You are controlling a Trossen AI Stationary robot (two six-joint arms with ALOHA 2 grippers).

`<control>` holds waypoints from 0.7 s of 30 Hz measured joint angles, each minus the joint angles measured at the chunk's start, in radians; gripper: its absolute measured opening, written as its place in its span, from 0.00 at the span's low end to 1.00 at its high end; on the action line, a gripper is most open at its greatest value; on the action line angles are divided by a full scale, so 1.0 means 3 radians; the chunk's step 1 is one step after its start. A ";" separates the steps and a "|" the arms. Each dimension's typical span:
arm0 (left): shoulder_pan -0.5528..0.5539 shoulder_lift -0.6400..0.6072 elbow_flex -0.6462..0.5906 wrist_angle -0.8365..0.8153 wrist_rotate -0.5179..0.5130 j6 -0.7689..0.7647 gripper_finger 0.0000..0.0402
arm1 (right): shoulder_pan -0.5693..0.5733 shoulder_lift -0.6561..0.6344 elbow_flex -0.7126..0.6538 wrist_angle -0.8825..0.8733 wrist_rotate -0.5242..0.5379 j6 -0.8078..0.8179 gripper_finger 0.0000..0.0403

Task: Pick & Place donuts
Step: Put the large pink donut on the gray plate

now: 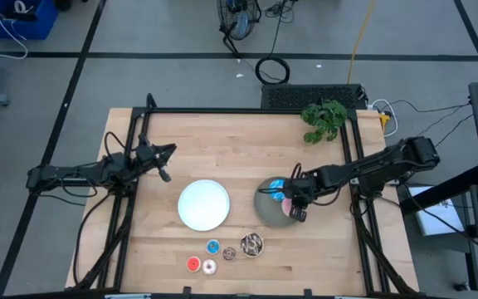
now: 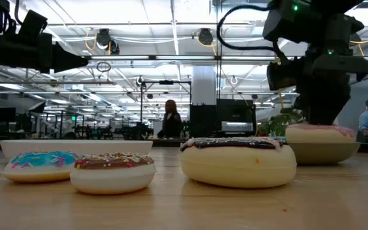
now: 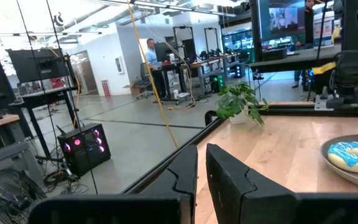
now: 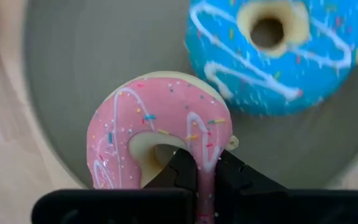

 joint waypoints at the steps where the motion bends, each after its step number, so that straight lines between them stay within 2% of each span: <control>1: 0.0000 0.0001 0.0000 -0.0003 -0.0001 0.0000 0.10 | 0.0000 0.0048 0.0000 0.0019 -0.0002 -0.0001 0.03; 7: 0.0000 0.0001 0.0000 0.0001 -0.0011 0.0000 0.10 | -0.0010 0.0306 0.0016 0.0074 -0.0092 -0.0086 0.03; 14: 0.0000 0.0001 -0.0001 -0.0005 -0.0008 0.0031 0.10 | -0.0017 0.0290 0.0008 0.0106 -0.0092 -0.0141 0.04; 21: 0.0000 0.0001 -0.0001 -0.0006 -0.0007 0.0032 0.10 | -0.0053 0.0291 0.0006 0.0191 -0.0120 -0.0090 0.13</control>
